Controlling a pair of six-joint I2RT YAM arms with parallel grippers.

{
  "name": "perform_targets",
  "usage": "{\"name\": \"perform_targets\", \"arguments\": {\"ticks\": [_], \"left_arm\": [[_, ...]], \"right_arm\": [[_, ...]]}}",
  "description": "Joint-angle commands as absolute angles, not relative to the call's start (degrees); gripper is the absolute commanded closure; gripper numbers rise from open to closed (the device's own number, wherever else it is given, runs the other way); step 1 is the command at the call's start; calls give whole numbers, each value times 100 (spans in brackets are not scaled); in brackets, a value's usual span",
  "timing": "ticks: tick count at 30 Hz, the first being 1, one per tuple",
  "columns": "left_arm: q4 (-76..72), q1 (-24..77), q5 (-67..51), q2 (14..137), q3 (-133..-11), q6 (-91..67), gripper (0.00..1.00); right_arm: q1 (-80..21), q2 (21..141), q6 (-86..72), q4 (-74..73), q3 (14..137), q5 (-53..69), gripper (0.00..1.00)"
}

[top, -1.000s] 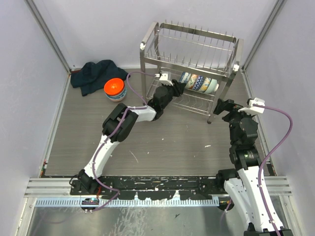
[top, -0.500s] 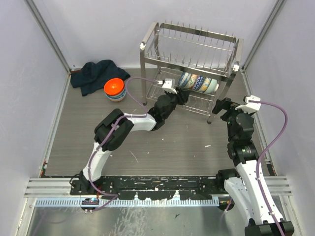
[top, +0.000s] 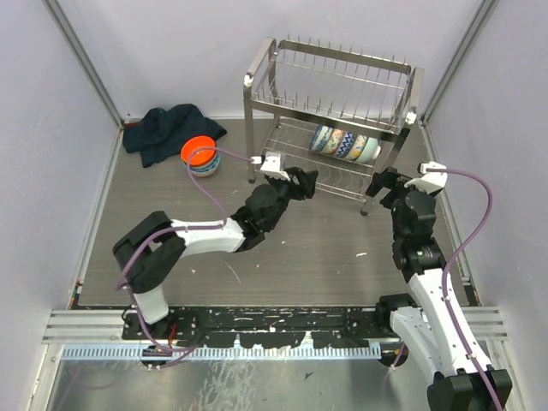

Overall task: Unload the bowls from the dish rack
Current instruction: Adjust the dish rack at the center of the board.

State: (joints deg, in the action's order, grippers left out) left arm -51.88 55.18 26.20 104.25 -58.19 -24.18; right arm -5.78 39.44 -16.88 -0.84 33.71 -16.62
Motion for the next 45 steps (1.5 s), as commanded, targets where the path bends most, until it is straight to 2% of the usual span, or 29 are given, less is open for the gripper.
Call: {"name": "perform_targets", "arguments": {"ticks": [1, 5, 11, 17, 22, 27, 38, 45], "left_arm": [[-4812, 5521, 3143, 9723, -5458, -2236, 23], [-4616, 5525, 3489, 9301, -5132, -2129, 0], [-4537, 5432, 3468, 8797, -4795, -1751, 2], [-4678, 4776, 2309, 8214, -4316, -1750, 2], [-4167, 4111, 1650, 7734, -4151, -2038, 2], [-4157, 3498, 904, 7635, -4115, -2127, 2], [-5898, 2063, -2253, 9104, -4699, -2947, 2], [-6286, 1783, -2813, 9998, -5329, -3287, 2]], "right_arm": [[-606, 3976, -1732, 302, 3326, -1719, 0], [-606, 4052, -1738, 336, 3317, -1752, 0], [-602, 4262, -1755, 407, 3299, -1727, 0], [-605, 4392, -1767, 470, 3294, -1659, 0], [-606, 4516, -1774, 524, 3328, -1683, 0], [-605, 4659, -1775, 559, 3390, -1712, 0], [-606, 4875, -1802, 734, 3417, -1727, 0], [-604, 5078, -1786, 862, 3471, -1757, 0]]}}
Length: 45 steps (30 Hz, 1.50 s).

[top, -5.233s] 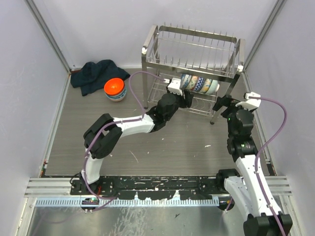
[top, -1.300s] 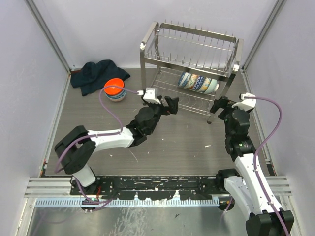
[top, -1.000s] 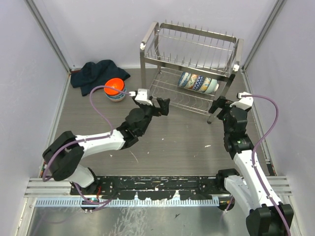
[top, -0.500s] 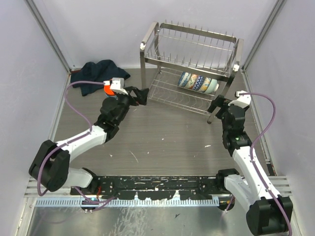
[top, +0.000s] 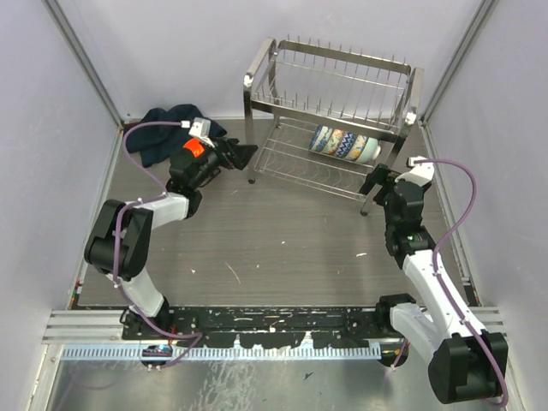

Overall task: Unload the bowls from the dish rack
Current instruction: Adjust the dish rack at the center of the board.

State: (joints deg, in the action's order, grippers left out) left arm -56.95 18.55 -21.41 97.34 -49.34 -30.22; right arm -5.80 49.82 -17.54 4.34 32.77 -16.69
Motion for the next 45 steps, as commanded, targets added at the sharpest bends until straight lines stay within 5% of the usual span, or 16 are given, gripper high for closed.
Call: {"name": "perform_targets", "arguments": {"ticks": [1, 18, 45], "left_arm": [[-6277, 1762, -2865, 10081, -5413, -3299, 2], [-6626, 1777, -3663, 10911, -6113, -3699, 2], [-6113, 3324, -2992, 9715, -4759, -2867, 2]], "right_arm": [[-604, 5123, -1784, 876, 3488, -1764, 0], [-604, 5562, -1837, 1239, 3560, -2280, 0], [-536, 5007, -1774, 839, 3531, -2862, 0]]}}
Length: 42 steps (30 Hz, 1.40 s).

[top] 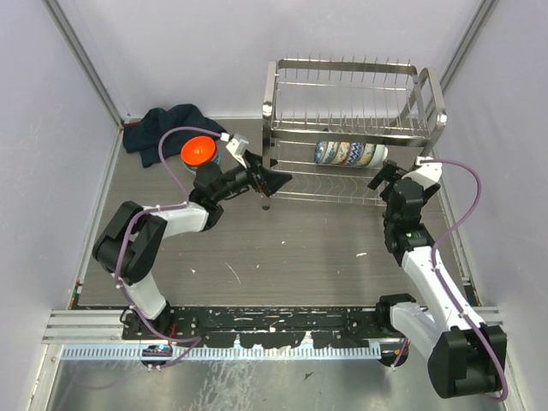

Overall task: Unload the bowls from the dish rack
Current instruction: Adjust the dish rack at the center of the board.

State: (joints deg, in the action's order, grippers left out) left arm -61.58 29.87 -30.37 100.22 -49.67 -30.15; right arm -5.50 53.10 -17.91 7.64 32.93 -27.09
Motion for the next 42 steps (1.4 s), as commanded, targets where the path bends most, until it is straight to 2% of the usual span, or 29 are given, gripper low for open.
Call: {"name": "perform_targets", "arguments": {"ticks": [1, 21, 31, 42], "left_arm": [[-6111, 3402, -2927, 9678, -4710, -2853, 2], [-5423, 4802, -1759, 9290, -4612, -2184, 2], [-5024, 4810, -338, 8356, -4042, -1626, 2], [-4471, 4514, 73, 6930, -3447, -1208, 2]], "right_arm": [[-536, 4941, -1775, 804, 3526, -2859, 0], [-536, 4067, -1830, 334, 3415, -2669, 0], [-536, 3861, -1842, 246, 3432, -2561, 0], [-536, 3788, -1872, 233, 3435, -2431, 0]]}}
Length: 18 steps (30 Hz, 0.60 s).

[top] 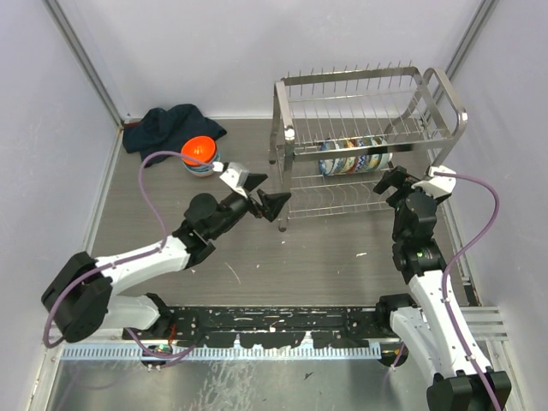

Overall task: Unload the bowls from the dish rack
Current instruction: Adjust the dish rack at the center of the board, then pick up the bowl from the dish rack.

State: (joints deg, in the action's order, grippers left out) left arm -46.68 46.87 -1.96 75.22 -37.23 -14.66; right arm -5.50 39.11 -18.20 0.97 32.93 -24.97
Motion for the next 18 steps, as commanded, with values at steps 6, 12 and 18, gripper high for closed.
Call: {"name": "perform_targets", "arguments": {"ticks": [6, 12, 18], "left_arm": [[-4218, 3940, 6, 6174, -2992, -1393, 1], [-4410, 3068, -669, 6541, -3107, -1863, 2], [-5170, 2730, -1335, 7913, -3741, -2094, 2]], "right_arm": [[-536, 3796, -1924, 282, 3431, -2305, 0], [-536, 3858, -1959, 393, 3394, -2083, 0], [-536, 3710, -1935, 423, 3367, -2013, 0]]}}
